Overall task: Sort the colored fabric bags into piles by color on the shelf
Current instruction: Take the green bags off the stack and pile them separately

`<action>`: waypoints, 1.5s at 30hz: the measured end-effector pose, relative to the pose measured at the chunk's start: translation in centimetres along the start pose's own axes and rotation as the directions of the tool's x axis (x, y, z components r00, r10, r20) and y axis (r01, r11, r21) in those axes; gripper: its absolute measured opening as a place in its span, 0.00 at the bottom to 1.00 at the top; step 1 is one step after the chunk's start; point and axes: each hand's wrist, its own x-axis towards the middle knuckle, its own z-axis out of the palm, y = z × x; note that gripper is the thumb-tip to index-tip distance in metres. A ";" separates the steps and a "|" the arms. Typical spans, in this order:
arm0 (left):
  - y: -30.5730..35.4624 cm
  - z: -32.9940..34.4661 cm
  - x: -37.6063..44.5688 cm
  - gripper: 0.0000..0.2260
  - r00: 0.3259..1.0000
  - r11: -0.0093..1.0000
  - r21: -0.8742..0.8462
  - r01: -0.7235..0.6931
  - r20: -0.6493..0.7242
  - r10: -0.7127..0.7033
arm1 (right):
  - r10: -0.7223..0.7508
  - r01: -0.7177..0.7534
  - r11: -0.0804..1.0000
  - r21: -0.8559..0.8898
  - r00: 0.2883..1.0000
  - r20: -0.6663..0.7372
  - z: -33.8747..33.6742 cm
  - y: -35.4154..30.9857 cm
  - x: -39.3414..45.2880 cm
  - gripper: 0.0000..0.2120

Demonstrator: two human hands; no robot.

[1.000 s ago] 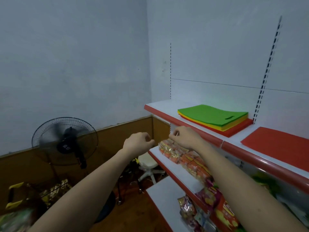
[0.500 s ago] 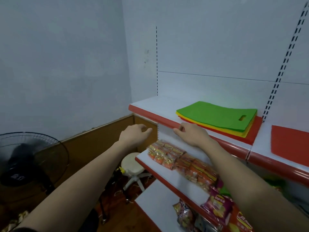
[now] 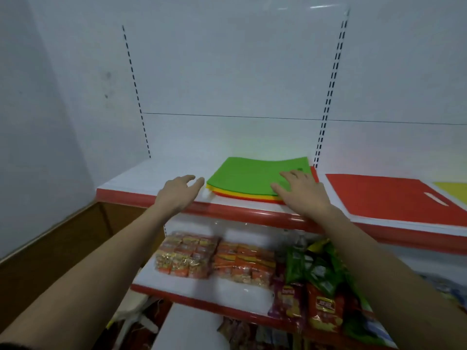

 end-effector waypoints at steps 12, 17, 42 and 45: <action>3.8 6.2 9.4 0.33 1.000 0.930 -0.366 0.014 0.023 -0.006 | 0.478 -0.307 0.773 0.556 0.857 -0.191 3.0 6.9 5.5 0.11; 2.8 8.0 9.9 0.24 0.999 0.919 -0.395 -0.005 -0.036 -0.010 | 0.517 -0.224 0.651 0.725 0.831 -0.207 5.1 7.2 5.0 0.08; 2.3 8.8 11.3 0.14 0.999 0.970 -0.242 -0.015 -0.034 0.007 | 0.521 -0.173 0.699 0.694 0.787 -0.329 5.4 7.6 4.4 0.04; 3.4 6.7 10.8 0.15 0.999 0.996 -0.086 0.026 -0.034 -0.029 | 0.495 -0.189 0.752 0.632 0.795 -0.351 4.0 6.6 4.1 0.04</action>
